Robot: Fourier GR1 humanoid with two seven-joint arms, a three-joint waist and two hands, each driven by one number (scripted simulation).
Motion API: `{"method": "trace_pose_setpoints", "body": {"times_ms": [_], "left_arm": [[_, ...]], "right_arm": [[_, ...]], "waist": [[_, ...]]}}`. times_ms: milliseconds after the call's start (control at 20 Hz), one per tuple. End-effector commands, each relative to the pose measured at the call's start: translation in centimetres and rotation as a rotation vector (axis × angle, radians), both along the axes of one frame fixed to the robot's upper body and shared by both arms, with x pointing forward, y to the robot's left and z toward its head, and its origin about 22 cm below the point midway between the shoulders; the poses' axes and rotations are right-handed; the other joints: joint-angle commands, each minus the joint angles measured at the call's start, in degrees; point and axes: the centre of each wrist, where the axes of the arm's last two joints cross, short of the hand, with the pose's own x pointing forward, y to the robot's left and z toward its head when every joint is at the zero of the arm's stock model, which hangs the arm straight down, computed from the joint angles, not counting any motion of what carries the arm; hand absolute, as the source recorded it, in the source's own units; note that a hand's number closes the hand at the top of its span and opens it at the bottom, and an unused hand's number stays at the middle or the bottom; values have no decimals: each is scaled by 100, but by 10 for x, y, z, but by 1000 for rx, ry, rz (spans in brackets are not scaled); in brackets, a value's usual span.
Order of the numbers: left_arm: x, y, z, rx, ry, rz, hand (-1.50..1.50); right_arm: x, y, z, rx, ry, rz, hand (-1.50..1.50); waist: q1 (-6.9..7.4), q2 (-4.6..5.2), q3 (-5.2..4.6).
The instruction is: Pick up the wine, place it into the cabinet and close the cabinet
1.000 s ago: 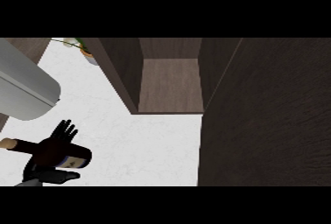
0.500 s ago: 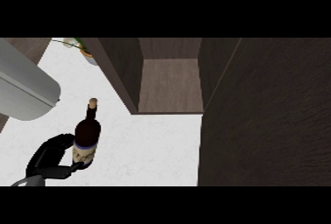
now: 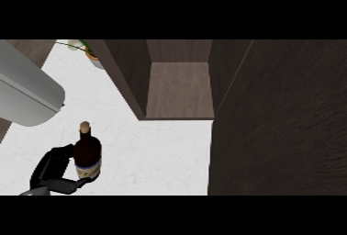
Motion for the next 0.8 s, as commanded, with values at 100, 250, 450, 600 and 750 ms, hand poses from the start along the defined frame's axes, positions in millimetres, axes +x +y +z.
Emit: {"method": "trace_pose_setpoints", "body": {"times_ms": [100,250,450,600,750], "left_arm": [[-66,-50,-44,-115,-35,201,150],[-65,-77,-50,-128,-60,177,150],[-69,-84,-45,-208,-130,139,150],[-65,-85,-33,-246,-145,96,150],[-50,-104,-5,-212,-199,102,150]], "right_arm": [[-13,-7,2,-4,1,-27,-150],[8,5,2,-4,-12,-28,-150],[12,-6,-5,-4,-9,-21,-150],[5,-2,-7,-13,29,-6,-150],[-5,0,-5,20,19,-9,-150]], "waist": [[89,-19,-27],[77,15,-39],[79,11,-31],[86,-6,-27],[69,-11,-25]]}}
